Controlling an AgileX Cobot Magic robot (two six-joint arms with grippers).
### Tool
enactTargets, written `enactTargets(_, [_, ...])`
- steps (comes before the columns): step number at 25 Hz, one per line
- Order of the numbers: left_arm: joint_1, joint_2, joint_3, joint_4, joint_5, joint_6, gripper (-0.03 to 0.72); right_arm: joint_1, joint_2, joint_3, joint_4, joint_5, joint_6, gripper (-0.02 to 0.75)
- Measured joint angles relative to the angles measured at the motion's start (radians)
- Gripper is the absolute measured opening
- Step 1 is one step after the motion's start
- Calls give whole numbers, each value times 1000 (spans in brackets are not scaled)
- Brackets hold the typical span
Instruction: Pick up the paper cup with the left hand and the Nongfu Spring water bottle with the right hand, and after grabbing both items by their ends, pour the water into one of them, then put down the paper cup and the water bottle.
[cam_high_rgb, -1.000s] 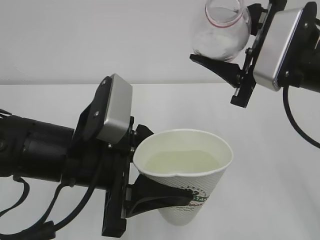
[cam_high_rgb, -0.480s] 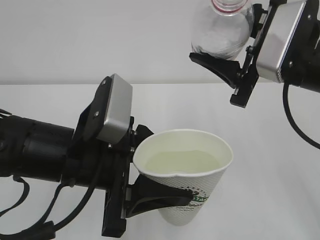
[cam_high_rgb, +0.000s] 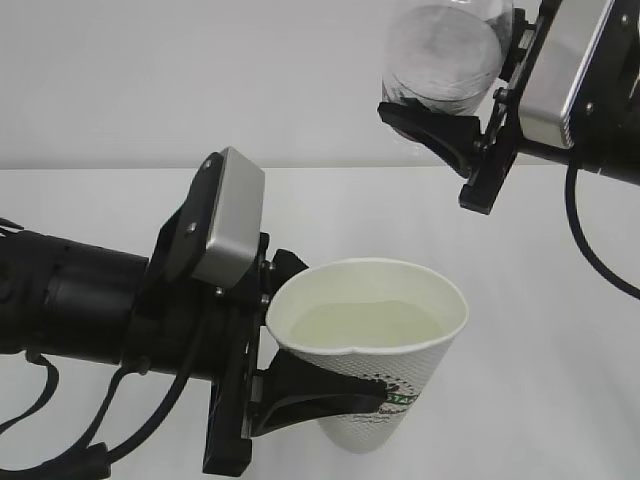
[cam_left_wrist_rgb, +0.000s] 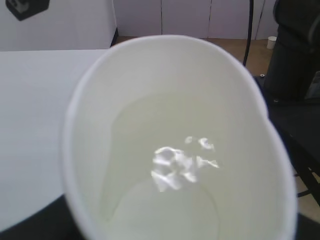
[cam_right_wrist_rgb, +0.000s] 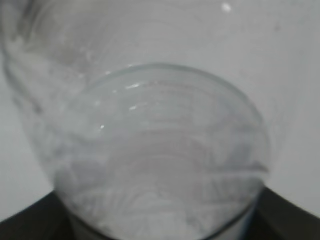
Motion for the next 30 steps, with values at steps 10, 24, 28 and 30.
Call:
enactTargets(10, [0,0,0,0,-2,0,438,0,0,0,0,-56,70,480])
enactTargets(24, [0,0,0,0,-2,0,438,0,0,0,0,-44,190,480])
enactTargets(28, [0,0,0,0,-2,0,438,0,0,0,0,-43,242,480])
enactTargets(30, [0,0,0,0,-2,0,438,0,0,0,0,-41,273,480])
